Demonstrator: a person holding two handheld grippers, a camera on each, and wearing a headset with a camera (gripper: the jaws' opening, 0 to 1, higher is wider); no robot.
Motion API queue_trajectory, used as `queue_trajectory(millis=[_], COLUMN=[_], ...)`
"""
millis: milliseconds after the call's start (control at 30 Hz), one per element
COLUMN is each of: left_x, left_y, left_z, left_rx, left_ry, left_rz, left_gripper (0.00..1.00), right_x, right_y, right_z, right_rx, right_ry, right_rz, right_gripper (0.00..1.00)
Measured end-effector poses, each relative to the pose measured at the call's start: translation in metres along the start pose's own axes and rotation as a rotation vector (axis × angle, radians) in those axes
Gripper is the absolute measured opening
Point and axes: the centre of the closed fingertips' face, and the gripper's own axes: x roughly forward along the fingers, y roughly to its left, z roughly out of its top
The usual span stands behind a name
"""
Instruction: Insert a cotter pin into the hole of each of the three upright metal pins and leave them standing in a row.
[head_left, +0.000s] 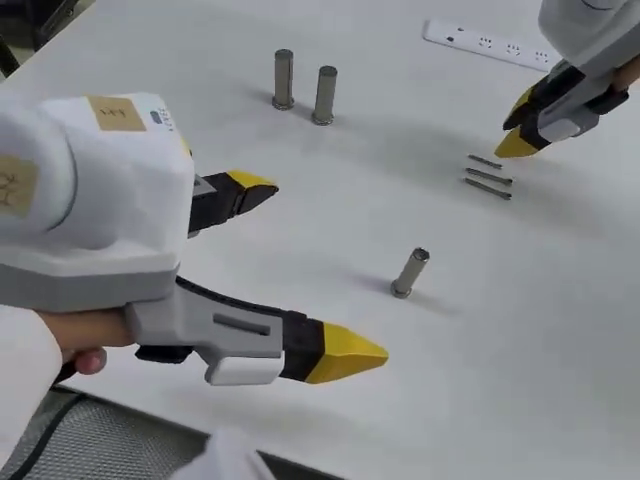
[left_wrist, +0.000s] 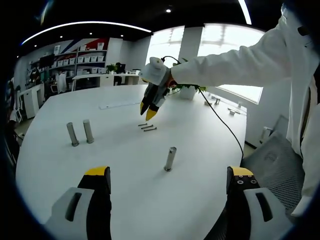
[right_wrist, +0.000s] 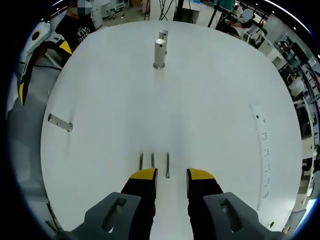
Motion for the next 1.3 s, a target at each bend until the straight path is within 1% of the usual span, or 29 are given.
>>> queue_trajectory(millis=[100, 167, 300, 433, 500, 600, 700, 767, 833, 900, 1000, 1067, 1100, 1233, 1267, 1300], left_x=[0.0, 0.0, 0.003, 0.004, 0.005, 0.004, 0.004, 0.004, 0.006, 0.007, 0.007, 0.007, 0.007, 0.008, 0.008, 0.008], left_y=[-0.001, -0.001, -0.006, -0.008, -0.009, -0.007, -0.005, -0.005, -0.011, -0.012, -0.012, -0.012, -0.013, -0.014, -0.014, -0.013], left_z=[0.004, 0.005, 0.008, 0.008, 0.008, 0.007, 0.005, 0.004, 0.004, 0.002, 0.0, -0.001, -0.002, -0.003, -0.004, -0.006], left_rx=[-0.002, -0.009, -0.014, -0.017, -0.018, -0.022, -0.025, -0.023, -0.025, -0.027, -0.024, -0.031, -0.037, -0.042, -0.044, -0.046], left_ry=[-0.011, -0.016, -0.025, -0.026, -0.026, -0.026, -0.016, -0.012, -0.003, 0.009, 0.011, 0.01, 0.01, 0.006, 0.008, 0.013], left_rz=[0.002, 0.0, -0.005, -0.008, -0.008, -0.009, 0.001, 0.002, -0.01, -0.017, -0.021, -0.029, -0.031, -0.038, -0.04, -0.041], left_gripper=[0.95, 0.95, 0.93, 0.93, 0.93, 0.93, 0.96, 0.98, 0.98, 0.98, 0.98, 0.97, 0.97, 0.97, 0.97, 0.97], right_x=[0.007, 0.011, 0.017, 0.019, 0.019, 0.019, 0.019, 0.02, 0.02, 0.02, 0.021, 0.023, 0.025, 0.027, 0.029, 0.029], right_y=[0.002, 0.0, 0.001, 0.0, 0.001, 0.003, 0.003, 0.002, 0.003, 0.003, 0.003, 0.0, -0.004, -0.01, -0.014, -0.02], right_z=[-0.003, -0.004, -0.005, -0.005, -0.005, -0.005, -0.005, -0.004, -0.004, -0.004, -0.004, -0.004, -0.005, -0.004, -0.004, -0.005], right_rx=[0.003, 0.006, 0.015, 0.017, 0.024, 0.023, 0.028, 0.049, 0.039, 0.03, 0.022, 0.01, 0.001, -0.011, -0.006, -0.013], right_ry=[0.014, 0.019, 0.03, 0.036, 0.039, 0.043, 0.048, 0.056, 0.068, 0.081, 0.097, 0.106, 0.113, 0.137, 0.145, 0.155], right_rz=[0.02, 0.022, 0.042, 0.049, 0.058, 0.076, 0.079, 0.079, 0.082, 0.084, 0.08, 0.079, 0.08, 0.074, 0.059, 0.02], right_gripper=[0.16, 0.14, 0.11, 0.1, 0.07, 0.05, 0.04, 0.04, 0.04, 0.04, 0.04, 0.04, 0.03, 0.0, 0.0, 0.0])
